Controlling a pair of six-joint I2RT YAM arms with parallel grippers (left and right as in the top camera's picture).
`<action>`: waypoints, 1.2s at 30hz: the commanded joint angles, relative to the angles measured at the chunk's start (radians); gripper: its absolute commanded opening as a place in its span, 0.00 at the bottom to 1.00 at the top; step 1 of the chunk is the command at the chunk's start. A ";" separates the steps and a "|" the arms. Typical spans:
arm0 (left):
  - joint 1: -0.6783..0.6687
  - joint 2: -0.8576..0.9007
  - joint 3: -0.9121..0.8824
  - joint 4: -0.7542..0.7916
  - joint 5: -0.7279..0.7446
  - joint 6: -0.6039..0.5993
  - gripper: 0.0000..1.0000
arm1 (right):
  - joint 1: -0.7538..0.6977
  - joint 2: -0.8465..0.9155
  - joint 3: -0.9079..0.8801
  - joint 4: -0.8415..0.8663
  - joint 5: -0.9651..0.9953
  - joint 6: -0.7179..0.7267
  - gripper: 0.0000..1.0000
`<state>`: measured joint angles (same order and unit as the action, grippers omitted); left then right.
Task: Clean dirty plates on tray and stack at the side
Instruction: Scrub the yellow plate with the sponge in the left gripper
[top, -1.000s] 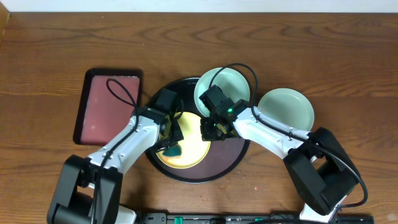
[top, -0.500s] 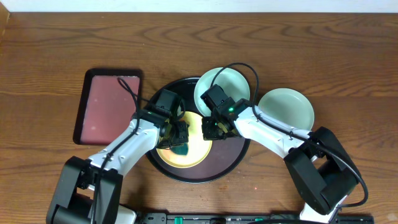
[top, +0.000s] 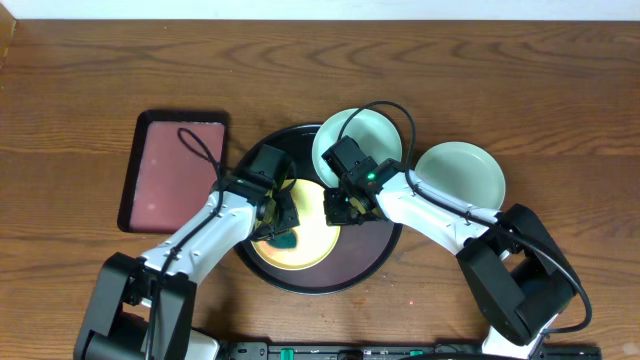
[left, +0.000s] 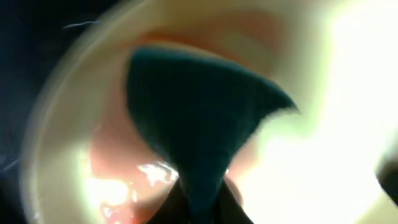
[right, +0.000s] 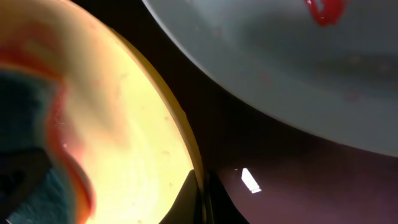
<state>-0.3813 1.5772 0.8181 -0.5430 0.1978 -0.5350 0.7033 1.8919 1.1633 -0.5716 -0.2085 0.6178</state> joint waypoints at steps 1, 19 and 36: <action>-0.007 0.016 -0.016 0.037 0.283 0.296 0.07 | -0.002 0.006 0.019 0.004 -0.006 0.013 0.01; 0.001 0.016 -0.016 -0.108 -0.312 -0.270 0.07 | -0.002 0.006 0.019 0.005 -0.010 0.013 0.01; 0.005 0.016 -0.016 0.071 0.104 0.117 0.08 | -0.002 0.006 0.019 0.006 -0.010 0.013 0.01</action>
<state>-0.3771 1.5837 0.8108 -0.4858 0.3901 -0.3546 0.7033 1.8919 1.1633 -0.5709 -0.2153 0.6174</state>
